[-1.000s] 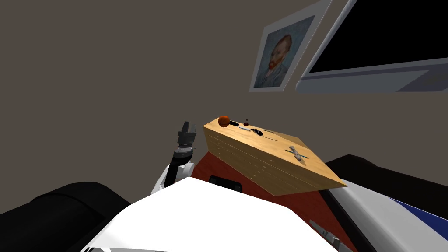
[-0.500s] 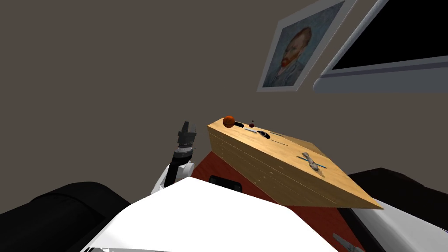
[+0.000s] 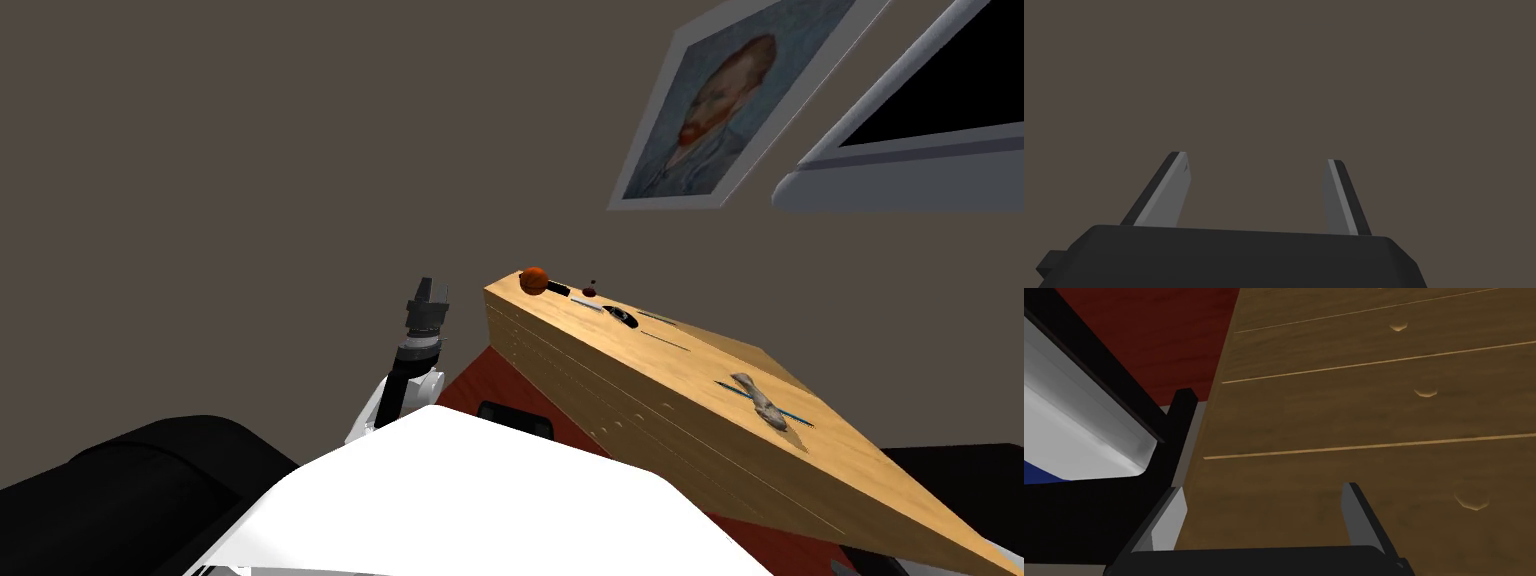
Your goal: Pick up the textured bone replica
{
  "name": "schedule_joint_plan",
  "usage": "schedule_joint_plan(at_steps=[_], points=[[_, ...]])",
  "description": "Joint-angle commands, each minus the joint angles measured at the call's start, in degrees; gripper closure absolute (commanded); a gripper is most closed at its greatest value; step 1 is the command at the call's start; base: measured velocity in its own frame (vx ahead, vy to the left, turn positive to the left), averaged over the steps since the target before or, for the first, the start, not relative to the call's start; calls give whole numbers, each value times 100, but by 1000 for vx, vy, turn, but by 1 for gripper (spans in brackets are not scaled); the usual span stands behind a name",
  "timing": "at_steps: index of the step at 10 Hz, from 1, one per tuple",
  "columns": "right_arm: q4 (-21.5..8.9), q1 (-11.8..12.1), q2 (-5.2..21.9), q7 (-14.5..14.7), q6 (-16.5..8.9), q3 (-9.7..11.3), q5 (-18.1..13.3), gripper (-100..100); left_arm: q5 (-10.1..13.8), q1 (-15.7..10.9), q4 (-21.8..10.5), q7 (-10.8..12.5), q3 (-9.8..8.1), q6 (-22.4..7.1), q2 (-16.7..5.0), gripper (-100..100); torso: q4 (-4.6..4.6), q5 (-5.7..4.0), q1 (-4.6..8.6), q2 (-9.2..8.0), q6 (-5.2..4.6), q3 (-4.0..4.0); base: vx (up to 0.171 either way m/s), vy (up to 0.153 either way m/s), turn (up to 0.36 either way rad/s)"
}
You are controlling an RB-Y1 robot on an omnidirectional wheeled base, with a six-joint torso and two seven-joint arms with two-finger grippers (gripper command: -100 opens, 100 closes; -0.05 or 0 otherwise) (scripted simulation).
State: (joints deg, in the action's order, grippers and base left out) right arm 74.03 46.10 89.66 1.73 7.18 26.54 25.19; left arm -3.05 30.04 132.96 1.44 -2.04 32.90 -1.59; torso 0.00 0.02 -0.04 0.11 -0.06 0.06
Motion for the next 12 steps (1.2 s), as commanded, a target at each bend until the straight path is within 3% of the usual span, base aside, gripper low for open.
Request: schedule_joint_plan(at_steps=[1,2,7,10,12], points=[[-220,-8,286,-89,-1,113,117,-100,0,0,0,0,0,0,0,0,0,0,0,0,0,0,62,25,172],[-220,-8,295,-89,-1,113,117,-100,0,-1,0,0,0,0,0,0,0,0,-1,3,5,1,59,13,123],[-547,21,876,-300,-162,330,461,-100,0,0,0,0,0,0,-1,0,-6,-5,28,26,9,14,98,-45,224],[-580,41,945,-418,-231,501,604,-100,0,0,0,0,-1,0,-2,0,-9,-13,54,39,8,22,153,-138,217],[-555,88,937,-364,-252,419,610,-100,0,1,0,0,-2,0,-1,0,-7,-18,57,26,-2,17,54,-90,48]])
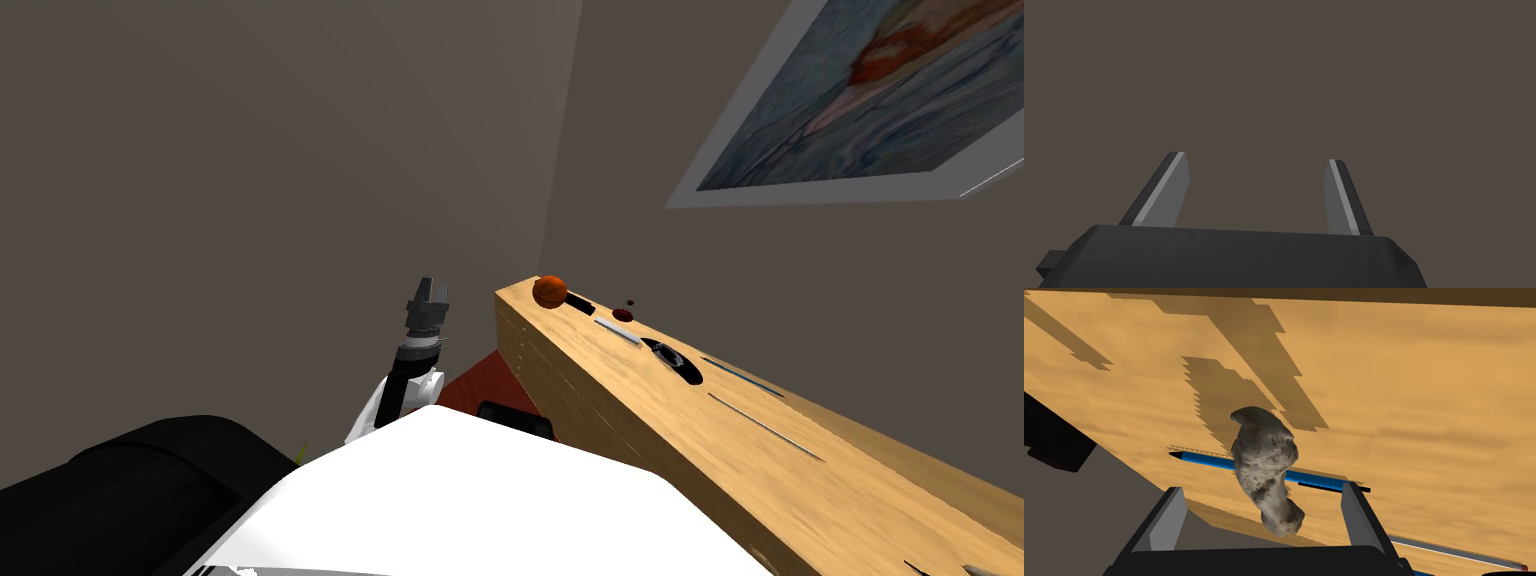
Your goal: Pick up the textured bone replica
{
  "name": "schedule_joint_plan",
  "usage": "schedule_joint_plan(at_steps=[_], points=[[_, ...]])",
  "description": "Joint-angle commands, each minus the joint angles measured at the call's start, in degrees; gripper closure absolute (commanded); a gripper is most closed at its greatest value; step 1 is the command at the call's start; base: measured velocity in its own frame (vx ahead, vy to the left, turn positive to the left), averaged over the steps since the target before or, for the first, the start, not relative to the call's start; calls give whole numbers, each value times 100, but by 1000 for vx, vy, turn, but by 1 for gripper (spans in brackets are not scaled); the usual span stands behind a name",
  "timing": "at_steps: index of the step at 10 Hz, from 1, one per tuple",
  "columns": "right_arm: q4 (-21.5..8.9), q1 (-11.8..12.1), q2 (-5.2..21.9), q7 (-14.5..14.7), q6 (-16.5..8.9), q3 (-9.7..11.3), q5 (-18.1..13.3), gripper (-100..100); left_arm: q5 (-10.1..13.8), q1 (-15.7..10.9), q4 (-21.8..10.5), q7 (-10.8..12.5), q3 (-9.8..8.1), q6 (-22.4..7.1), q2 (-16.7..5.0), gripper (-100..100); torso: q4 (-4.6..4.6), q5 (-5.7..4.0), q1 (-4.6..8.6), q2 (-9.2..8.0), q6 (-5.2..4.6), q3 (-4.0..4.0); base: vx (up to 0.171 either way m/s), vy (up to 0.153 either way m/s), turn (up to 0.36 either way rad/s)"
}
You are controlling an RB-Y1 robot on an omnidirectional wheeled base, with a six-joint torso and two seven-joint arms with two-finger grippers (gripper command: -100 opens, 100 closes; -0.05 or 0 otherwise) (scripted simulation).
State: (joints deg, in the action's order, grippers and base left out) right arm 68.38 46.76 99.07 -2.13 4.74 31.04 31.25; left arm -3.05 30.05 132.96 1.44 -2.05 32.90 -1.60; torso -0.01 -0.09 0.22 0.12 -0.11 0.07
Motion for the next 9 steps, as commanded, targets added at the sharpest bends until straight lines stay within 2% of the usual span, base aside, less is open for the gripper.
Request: schedule_joint_plan(at_steps=[1,2,3,4,5,6,9], points=[[0,0,0,0,0,0,0,0,0,0,0,0,0,0,0,0,0,0,0,0,0,0,8,-12,2],[1,41,-42,289,31,-24,287,-100,0,0,0,0,0,0,0,0,3,5,-18,-13,-1,-8,32,-11,-39],[1,41,-42,355,31,-24,293,-100,0,0,0,0,0,0,0,0,4,7,-23,-12,-3,-8,37,-8,-24],[0,79,-85,562,62,-45,540,-100,0,0,0,0,1,0,1,0,3,8,-26,-11,-1,-7,37,-10,-31],[0,79,-85,707,62,-45,586,-100,0,0,0,0,0,0,1,0,3,8,-26,-10,-2,-7,33,-14,-19],[0,118,-128,884,94,-65,818,-100,0,0,0,0,1,0,0,0,3,8,-24,-11,-1,-7,34,-7,-37],[-1,157,-170,1392,126,-85,1171,-100,0,0,0,0,1,0,1,0,6,10,-35,-21,-3,-13,8,11,-30]])
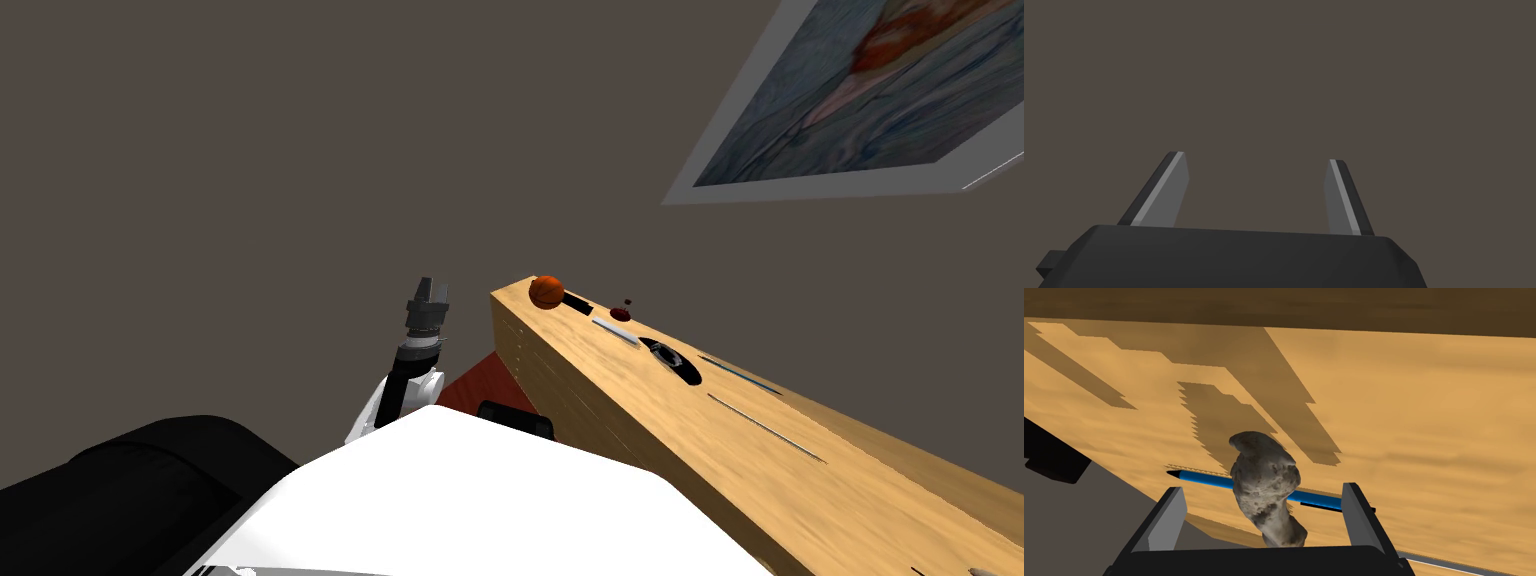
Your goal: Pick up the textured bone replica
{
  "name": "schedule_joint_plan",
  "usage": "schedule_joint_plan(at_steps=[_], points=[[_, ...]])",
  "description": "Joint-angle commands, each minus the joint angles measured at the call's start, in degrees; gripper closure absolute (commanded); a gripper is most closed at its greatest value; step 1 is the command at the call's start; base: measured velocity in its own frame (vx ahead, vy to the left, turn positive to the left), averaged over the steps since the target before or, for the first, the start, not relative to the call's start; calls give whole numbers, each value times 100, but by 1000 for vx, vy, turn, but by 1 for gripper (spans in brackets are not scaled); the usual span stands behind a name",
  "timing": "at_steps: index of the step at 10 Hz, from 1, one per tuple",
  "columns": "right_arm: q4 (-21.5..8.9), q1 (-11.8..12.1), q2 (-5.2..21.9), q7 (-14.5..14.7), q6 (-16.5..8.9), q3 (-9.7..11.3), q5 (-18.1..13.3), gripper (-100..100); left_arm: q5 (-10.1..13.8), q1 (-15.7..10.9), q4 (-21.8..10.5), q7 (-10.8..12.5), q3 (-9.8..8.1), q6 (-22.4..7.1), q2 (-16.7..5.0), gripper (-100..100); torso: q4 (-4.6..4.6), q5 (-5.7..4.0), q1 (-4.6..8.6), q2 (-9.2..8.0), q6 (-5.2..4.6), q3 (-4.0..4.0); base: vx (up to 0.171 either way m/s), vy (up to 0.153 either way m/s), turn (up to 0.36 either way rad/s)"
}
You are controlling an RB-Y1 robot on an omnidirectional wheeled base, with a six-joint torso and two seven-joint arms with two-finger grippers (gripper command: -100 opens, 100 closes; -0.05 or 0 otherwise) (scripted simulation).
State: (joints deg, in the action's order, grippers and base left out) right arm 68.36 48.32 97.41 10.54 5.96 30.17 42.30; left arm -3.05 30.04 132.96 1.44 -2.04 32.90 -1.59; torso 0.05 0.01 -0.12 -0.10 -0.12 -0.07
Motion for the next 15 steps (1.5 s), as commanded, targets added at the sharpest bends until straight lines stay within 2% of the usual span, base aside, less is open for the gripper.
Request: schedule_joint_plan(at_steps=[1,3,4,5,13,14,15], points=[[0,40,-47,286,35,-19,286,-100,0,0,0,0,0,0,0,0,0,0,0,0,0,0,11,12,-37],[0,40,-47,498,35,-19,358,-100,0,0,0,0,0,0,0,0,0,0,0,-1,0,0,4,4,-12],[0,78,-90,720,67,-39,626,-100,0,0,0,0,0,0,0,0,0,0,3,-2,1,-1,4,5,-14],[0,78,-90,851,67,-39,651,-100,0,0,0,0,0,0,0,0,1,-1,2,-2,-1,-1,0,0,0],[0,78,-90,851,67,-39,651,-100,0,0,0,0,0,0,0,0,0,0,3,-2,1,-1,1,1,-2],[-102,13,-296,864,29,-41,511,-100,0,0,0,0,0,0,0,0,1,-1,4,-3,1,-2,-10,-12,36],[-127,-4,-348,867,20,-42,476,-100,0,0,0,0,0,0,0,0,1,-3,8,-6,1,-3,-12,-14,41]])
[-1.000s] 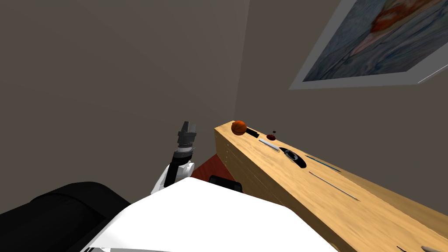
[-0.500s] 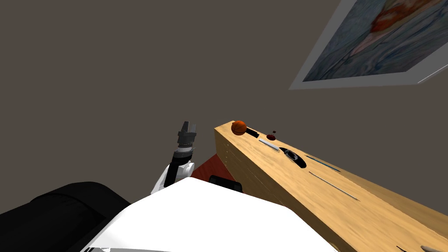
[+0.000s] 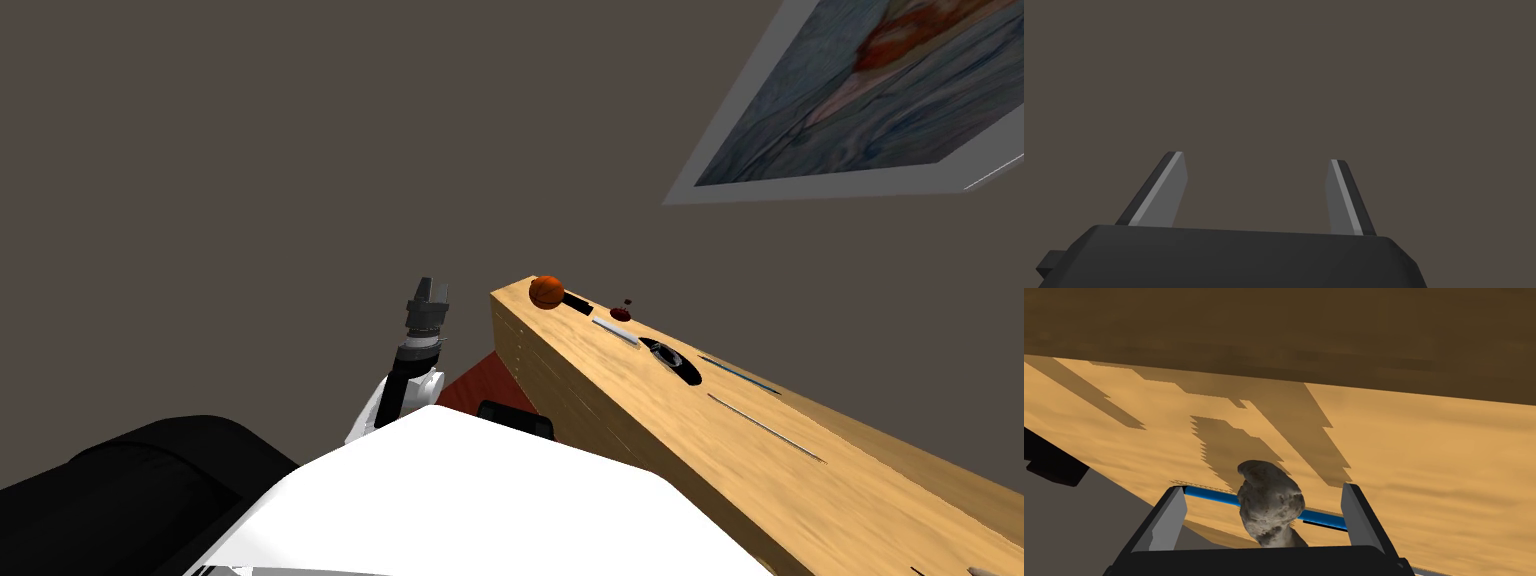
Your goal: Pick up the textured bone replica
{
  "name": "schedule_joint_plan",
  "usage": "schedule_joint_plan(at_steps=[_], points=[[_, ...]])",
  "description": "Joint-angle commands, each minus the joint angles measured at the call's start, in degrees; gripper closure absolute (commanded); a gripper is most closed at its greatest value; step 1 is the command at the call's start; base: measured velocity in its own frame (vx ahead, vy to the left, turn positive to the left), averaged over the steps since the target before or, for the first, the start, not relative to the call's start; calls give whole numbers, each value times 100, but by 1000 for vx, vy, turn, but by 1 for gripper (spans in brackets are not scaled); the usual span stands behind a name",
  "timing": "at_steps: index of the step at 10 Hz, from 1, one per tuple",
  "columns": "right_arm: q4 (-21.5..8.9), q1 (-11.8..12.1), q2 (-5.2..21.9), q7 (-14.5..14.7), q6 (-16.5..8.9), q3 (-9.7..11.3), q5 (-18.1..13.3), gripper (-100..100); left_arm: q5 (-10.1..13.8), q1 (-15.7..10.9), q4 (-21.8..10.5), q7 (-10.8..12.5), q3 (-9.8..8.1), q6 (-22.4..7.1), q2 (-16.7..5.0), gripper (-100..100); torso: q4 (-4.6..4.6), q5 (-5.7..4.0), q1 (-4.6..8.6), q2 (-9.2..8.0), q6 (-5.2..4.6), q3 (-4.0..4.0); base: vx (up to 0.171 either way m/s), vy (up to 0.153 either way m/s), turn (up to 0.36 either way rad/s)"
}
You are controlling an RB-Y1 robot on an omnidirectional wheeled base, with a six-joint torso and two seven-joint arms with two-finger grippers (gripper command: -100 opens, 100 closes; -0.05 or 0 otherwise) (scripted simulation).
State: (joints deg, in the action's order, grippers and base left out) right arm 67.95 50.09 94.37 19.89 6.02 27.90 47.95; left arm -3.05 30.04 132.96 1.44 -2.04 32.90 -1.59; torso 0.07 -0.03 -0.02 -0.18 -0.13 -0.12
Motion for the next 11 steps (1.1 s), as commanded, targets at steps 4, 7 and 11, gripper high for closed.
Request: schedule_joint_plan(at_steps=[4,7,11], points=[[-215,-307,-225,-71,-2,229,-229,-100,0,0,0,0,0,0,0,0,-6,-41,34,-4,-13,1,-6,-7,21],[-230,-321,-233,-84,2,244,-239,100,0,0,0,0,0,0,0,0,-5,-47,46,-5,-15,0,0,0,0],[-86,-181,-44,-68,14,184,-90,100,0,0,0,0,0,0,0,0,-5,-45,45,-5,-14,0,3,3,-10]])
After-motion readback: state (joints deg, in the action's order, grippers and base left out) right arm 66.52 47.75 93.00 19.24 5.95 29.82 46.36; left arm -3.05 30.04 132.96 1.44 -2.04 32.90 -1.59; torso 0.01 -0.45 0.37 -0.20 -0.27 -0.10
